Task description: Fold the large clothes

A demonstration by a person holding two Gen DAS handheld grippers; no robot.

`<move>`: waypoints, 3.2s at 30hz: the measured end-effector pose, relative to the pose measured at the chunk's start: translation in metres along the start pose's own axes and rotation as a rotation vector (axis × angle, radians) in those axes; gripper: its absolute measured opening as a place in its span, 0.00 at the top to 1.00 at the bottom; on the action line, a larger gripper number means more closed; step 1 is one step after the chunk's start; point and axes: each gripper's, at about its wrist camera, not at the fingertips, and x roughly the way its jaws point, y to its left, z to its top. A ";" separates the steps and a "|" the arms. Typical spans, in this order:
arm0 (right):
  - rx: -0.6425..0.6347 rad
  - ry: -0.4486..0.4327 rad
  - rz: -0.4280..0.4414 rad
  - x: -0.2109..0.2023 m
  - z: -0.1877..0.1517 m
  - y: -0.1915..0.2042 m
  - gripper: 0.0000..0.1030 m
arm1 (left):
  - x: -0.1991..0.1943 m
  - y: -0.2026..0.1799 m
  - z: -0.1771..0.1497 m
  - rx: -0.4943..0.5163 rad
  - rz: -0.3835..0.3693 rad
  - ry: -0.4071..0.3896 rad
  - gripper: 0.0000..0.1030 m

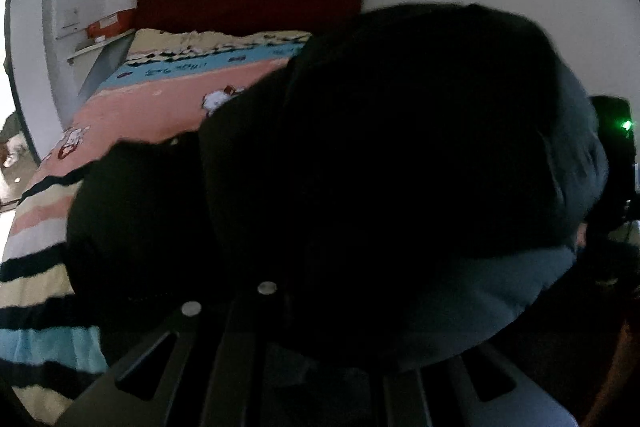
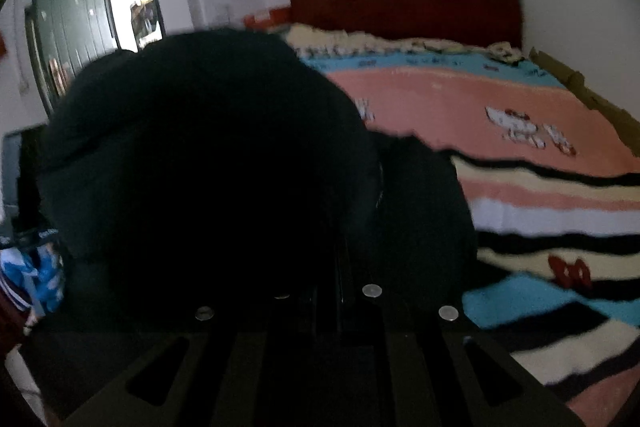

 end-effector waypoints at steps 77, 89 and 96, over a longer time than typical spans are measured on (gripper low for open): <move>-0.163 0.252 0.073 0.006 -0.006 0.042 0.38 | -0.015 -0.078 -0.020 -0.037 0.084 0.128 0.34; -0.058 0.281 0.030 0.058 -0.018 0.020 0.38 | 0.043 -0.060 -0.020 -0.088 0.116 0.171 0.29; -0.051 0.302 0.021 0.047 -0.015 0.021 0.38 | 0.014 -0.072 -0.019 -0.049 0.121 0.173 0.29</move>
